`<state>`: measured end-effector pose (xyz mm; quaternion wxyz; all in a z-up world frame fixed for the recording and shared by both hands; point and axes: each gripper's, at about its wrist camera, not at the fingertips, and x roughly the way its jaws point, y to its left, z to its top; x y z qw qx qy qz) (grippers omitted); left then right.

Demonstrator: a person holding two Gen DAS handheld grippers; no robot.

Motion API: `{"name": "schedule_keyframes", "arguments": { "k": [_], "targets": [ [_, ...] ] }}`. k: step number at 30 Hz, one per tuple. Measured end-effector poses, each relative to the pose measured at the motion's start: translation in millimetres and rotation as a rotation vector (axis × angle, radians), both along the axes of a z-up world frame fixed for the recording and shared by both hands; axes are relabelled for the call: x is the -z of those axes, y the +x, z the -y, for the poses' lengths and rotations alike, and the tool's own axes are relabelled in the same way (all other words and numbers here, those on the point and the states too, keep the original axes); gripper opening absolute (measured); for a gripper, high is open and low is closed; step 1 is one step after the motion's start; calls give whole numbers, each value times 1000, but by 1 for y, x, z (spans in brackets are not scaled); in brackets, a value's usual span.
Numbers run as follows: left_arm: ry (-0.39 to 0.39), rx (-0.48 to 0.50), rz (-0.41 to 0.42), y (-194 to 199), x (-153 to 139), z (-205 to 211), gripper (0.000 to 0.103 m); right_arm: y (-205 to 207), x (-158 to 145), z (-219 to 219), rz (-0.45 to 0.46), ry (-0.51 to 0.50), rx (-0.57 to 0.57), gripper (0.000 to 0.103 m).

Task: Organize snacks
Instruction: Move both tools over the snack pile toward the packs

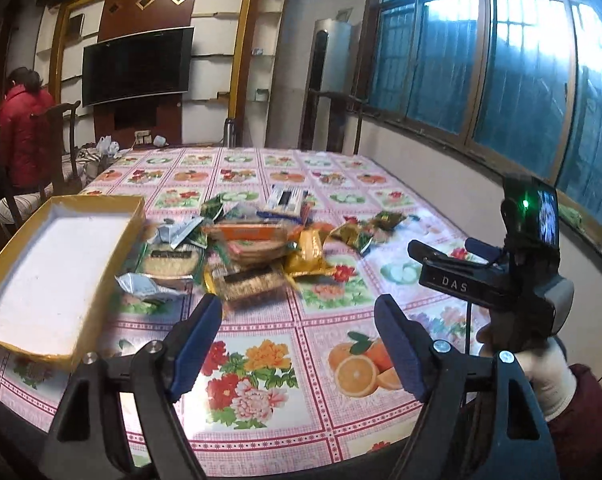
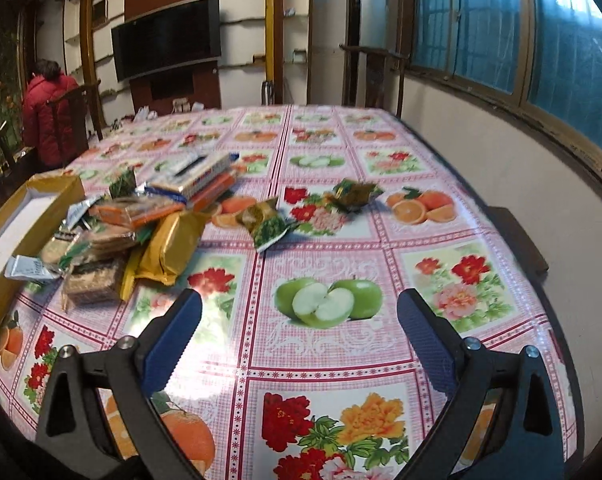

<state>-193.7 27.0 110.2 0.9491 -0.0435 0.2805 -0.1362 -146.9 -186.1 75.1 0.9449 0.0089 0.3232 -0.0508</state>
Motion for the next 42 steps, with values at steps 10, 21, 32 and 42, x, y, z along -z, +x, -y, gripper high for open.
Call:
{"name": "schedule_keyframes", "arguments": {
  "k": [10, 21, 32, 42],
  "targets": [
    [-161, -52, -115, 34, -26, -87, 75, -14, -54, -9, 120, 52, -78, 99],
    [-27, -7, -230, 84, 24, -81, 76, 77, -3, -42, -172, 311, -274, 78],
    [239, 236, -329, 146, 66, -12, 76, 120, 39, -60, -263, 348, -306, 65],
    [260, 273, -389, 172, 83, 1, 68, 120, 45, -47, -274, 393, -307, 25]
  ]
}}
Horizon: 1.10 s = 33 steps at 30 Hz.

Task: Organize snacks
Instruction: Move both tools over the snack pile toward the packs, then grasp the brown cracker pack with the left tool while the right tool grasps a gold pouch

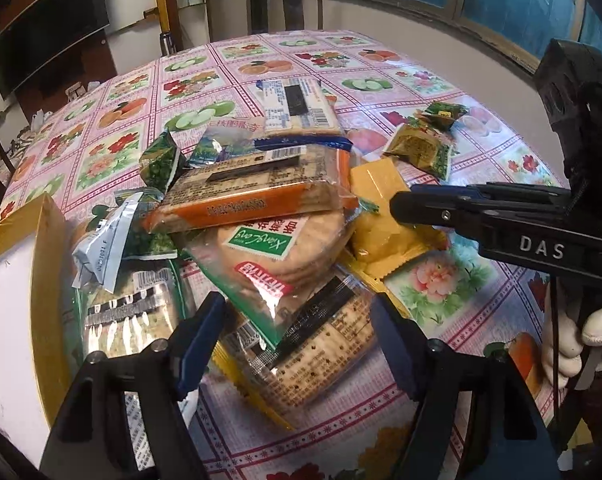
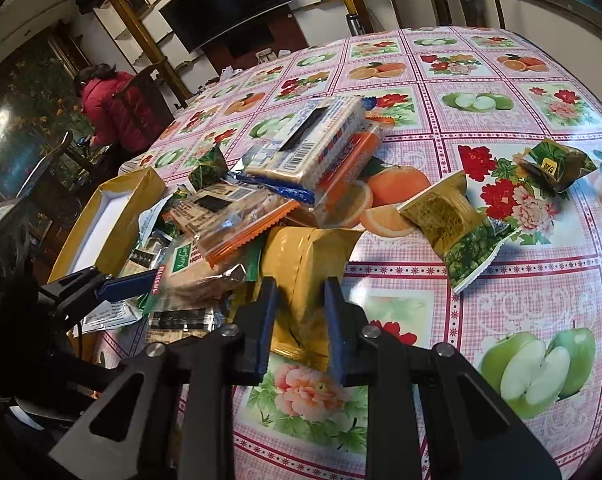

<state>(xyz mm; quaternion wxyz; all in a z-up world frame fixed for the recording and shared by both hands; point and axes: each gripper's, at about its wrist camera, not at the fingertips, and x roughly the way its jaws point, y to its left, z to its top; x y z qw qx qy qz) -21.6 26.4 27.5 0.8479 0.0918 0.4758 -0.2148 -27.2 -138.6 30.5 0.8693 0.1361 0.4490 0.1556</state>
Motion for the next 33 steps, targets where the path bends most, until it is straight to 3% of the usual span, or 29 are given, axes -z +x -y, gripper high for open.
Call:
{"name": "schedule_keyframes", "arguments": {
  "k": [3, 6, 8, 9, 10, 12, 17, 21, 23, 26, 27, 33],
  "targets": [
    [4, 87, -41, -13, -5, 11, 56, -3, -3, 0, 16, -58, 16, 25],
    [24, 162, -55, -30, -11, 20, 58, -3, -5, 6, 11, -88, 37, 25],
    [62, 182, -17, -37, -17, 21, 63, -3, -6, 11, 16, -86, 51, 27],
    [83, 177, 6, -37, -18, 19, 71, -3, -7, 14, 16, -80, 61, 37],
    [94, 170, 23, -34, -18, 16, 74, -3, -7, 16, 15, -65, 58, 57],
    [130, 158, 31, -24, -13, 11, 76, -3, -7, 14, 21, -26, 36, 78],
    [233, 233, 46, -6, 9, 22, 80, 0, -3, -13, 25, -95, -32, 78],
    [213, 235, 57, -6, 11, 27, 83, 7, 2, -26, 8, -141, -52, 78],
    [192, 202, 38, -7, 11, 26, 79, 10, 2, -27, 8, -143, -48, 78],
    [183, 155, 29, -13, 10, 26, 73, 11, 6, -24, -9, -148, -37, 65],
    [177, 145, 26, -16, 9, 26, 72, 11, 7, -24, -14, -178, -27, 50],
    [81, 54, -2, -37, 4, 14, 71, 5, 7, -16, -24, -134, -27, 42]
  ]
}}
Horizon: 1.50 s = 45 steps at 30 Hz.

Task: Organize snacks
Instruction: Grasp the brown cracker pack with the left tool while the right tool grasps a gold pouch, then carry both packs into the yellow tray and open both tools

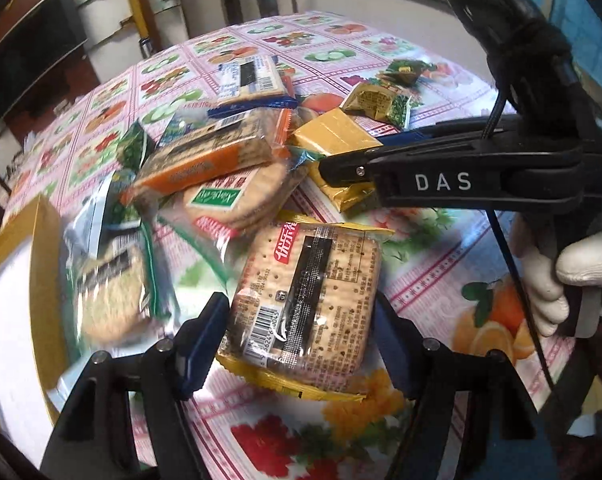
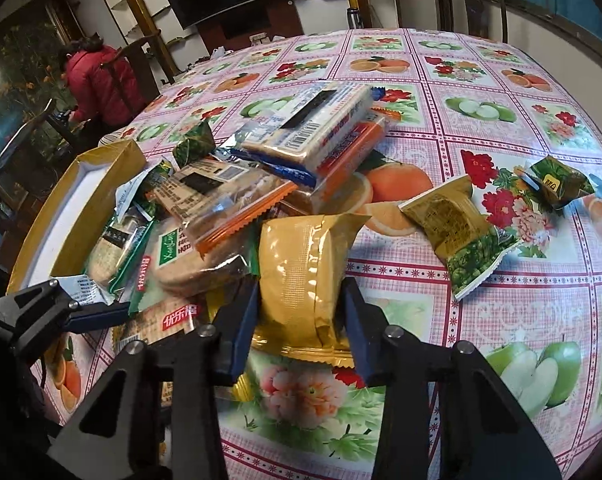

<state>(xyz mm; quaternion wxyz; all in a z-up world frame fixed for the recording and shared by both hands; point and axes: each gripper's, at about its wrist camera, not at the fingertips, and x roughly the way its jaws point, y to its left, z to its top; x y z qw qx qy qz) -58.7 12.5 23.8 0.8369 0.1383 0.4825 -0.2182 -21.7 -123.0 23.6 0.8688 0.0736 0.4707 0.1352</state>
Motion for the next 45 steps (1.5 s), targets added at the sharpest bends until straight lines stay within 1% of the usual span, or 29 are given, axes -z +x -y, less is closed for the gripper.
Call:
{"name": "schedule_keyframes", "arguments": {
  "k": [2, 5, 9, 12, 14, 16, 20, 23, 26, 28, 29, 30, 31, 32, 34, 37, 40, 41, 42, 43, 44, 45],
  "targets": [
    [-37, -33, -6, -10, -3, -8, 71, -5, 0, 2, -2, 14, 1, 42],
    [-108, -80, 1, -27, -13, -26, 70, -13, -2, 9, -16, 61, 18, 42],
    [-197, -163, 54, -48, -37, -64, 70, -34, -13, 18, -1, 122, 32, 42],
    [-219, -227, 103, -56, -53, -90, 70, -51, -26, 17, 20, 151, 27, 42],
    [-203, -282, 142, -60, -65, -111, 70, -57, -36, 8, 26, 167, -3, 42],
    [-193, -339, 175, -66, -72, -138, 70, -60, -47, -8, 33, 169, -45, 42],
    [-184, -465, 201, -65, -78, -193, 69, -56, -63, -53, 20, 202, -154, 42],
    [-164, -546, 203, -62, -74, -229, 69, -48, -69, -96, -3, 221, -236, 42],
    [-135, -600, 198, -58, -62, -254, 69, -41, -71, -143, -22, 226, -309, 42],
    [-133, -635, 184, -54, -54, -268, 68, -36, -69, -173, -35, 225, -347, 42],
    [-130, -658, 174, -52, -49, -277, 62, -34, -68, -189, -45, 224, -366, 42],
    [-133, -669, 163, -50, -45, -282, 33, -32, -65, -205, -57, 221, -385, 42],
    [-143, -682, 135, -47, -39, -290, 23, -30, -63, -220, -67, 213, -401, 42],
    [-155, -697, 120, -46, -36, -295, 21, -29, -59, -236, -74, 197, -417, 42],
    [-162, -714, 105, -43, -28, -302, 21, -28, -50, -260, -88, 164, -440, 42],
    [-170, -705, 100, -43, -24, -304, 22, -25, -33, -288, -115, 121, -457, 42],
    [-220, -698, 123, -49, -31, -307, 26, -24, -22, -301, -137, 104, -455, 42],
    [-237, -699, 130, -51, -34, -308, 31, -22, -20, -304, -136, 91, -452, 42],
    [-255, -700, 136, -54, -37, -310, 39, -23, -19, -305, -133, 79, -448, 42],
    [-275, -702, 146, -56, -40, -310, 43, -23, -18, -306, -129, 71, -444, 42],
    [-291, -706, 155, -58, -42, -312, 50, -23, -18, -306, -127, 70, -440, 42],
    [-307, -711, 165, -62, -45, -312, 52, -24, -19, -305, -125, 78, -436, 43]
  ]
}}
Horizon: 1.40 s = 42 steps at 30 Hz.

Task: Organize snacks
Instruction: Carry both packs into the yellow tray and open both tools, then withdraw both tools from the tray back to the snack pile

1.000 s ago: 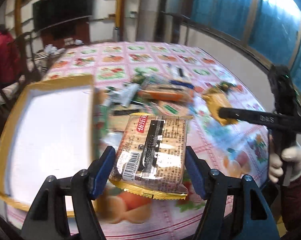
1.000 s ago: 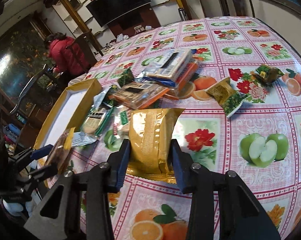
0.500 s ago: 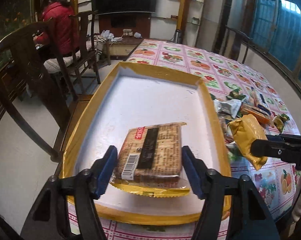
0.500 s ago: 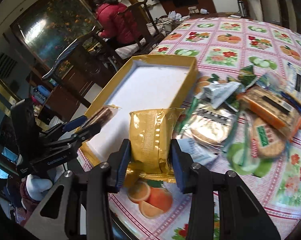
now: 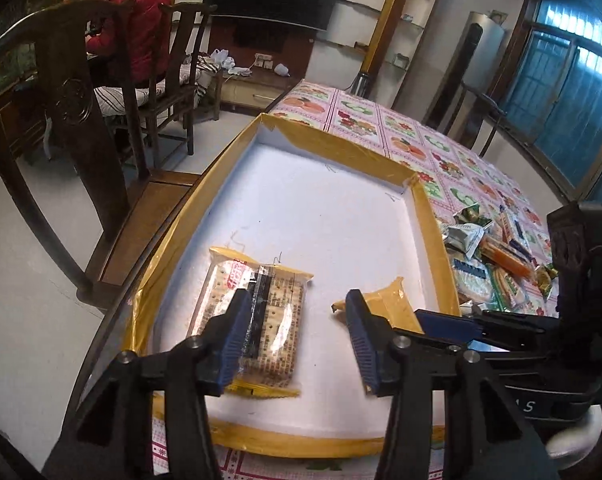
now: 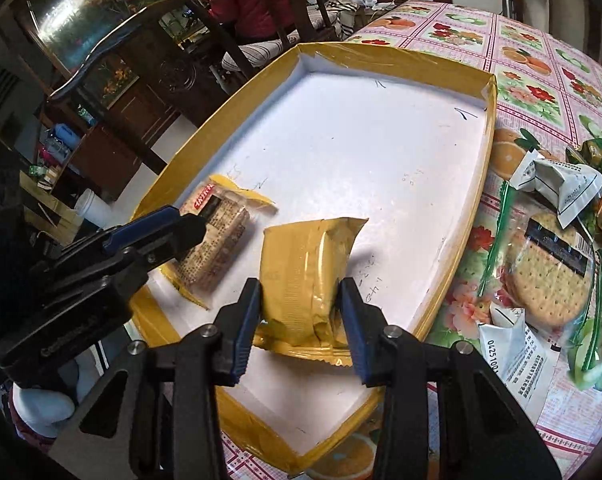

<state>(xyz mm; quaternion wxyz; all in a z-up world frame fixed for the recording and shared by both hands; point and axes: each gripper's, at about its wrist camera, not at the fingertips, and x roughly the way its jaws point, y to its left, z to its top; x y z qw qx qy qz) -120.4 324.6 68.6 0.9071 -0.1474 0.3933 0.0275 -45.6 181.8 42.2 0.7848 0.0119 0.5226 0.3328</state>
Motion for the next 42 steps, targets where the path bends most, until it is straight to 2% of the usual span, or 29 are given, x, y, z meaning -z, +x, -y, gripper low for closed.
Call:
{"name": "schedule_keyframes", "arguments": {
  "k": [3, 6, 10, 13, 15, 17, 19, 23, 29, 32, 35, 38, 42],
  "targets": [
    [-44, -17, 22, -8, -4, 0, 59, -3, -4, 3, 5, 31, 4, 52],
    [-82, -33, 44, -16, -8, 4, 64, -8, -10, 8, 35, 31, 7, 53],
    [-72, -53, 65, -25, -14, 21, 72, -18, -23, 23, 101, 29, 29, 56],
    [-24, -90, 53, -30, -18, 37, 78, -26, -34, 40, 184, -4, 69, 60],
    [-24, -105, 49, -37, -19, 46, 79, -32, -42, 53, 248, -34, 107, 62],
    [-85, -91, 72, -45, -20, 54, 79, -37, -48, 68, 307, -59, 149, 64],
    [-105, -81, 82, -49, -21, 64, 79, -40, -54, 83, 358, -86, 193, 68],
    [-62, -54, 107, -49, -26, 86, 79, -47, -61, 114, 436, -135, 271, 74],
    [-29, 5, 90, -38, -30, 117, 79, -47, -68, 177, 501, -172, 391, 82],
    [-14, 56, 77, -30, -30, 135, 79, -41, -71, 231, 491, -161, 468, 85],
    [-22, 106, 51, -19, -27, 154, 79, -26, -69, 288, 402, -128, 524, 85],
    [-15, 170, 33, -4, -24, 177, 78, -10, -62, 340, 290, -46, 577, 85],
    [43, 251, -1, 14, -20, 210, 78, 5, -51, 376, 220, 25, 599, 85]
  ]
}}
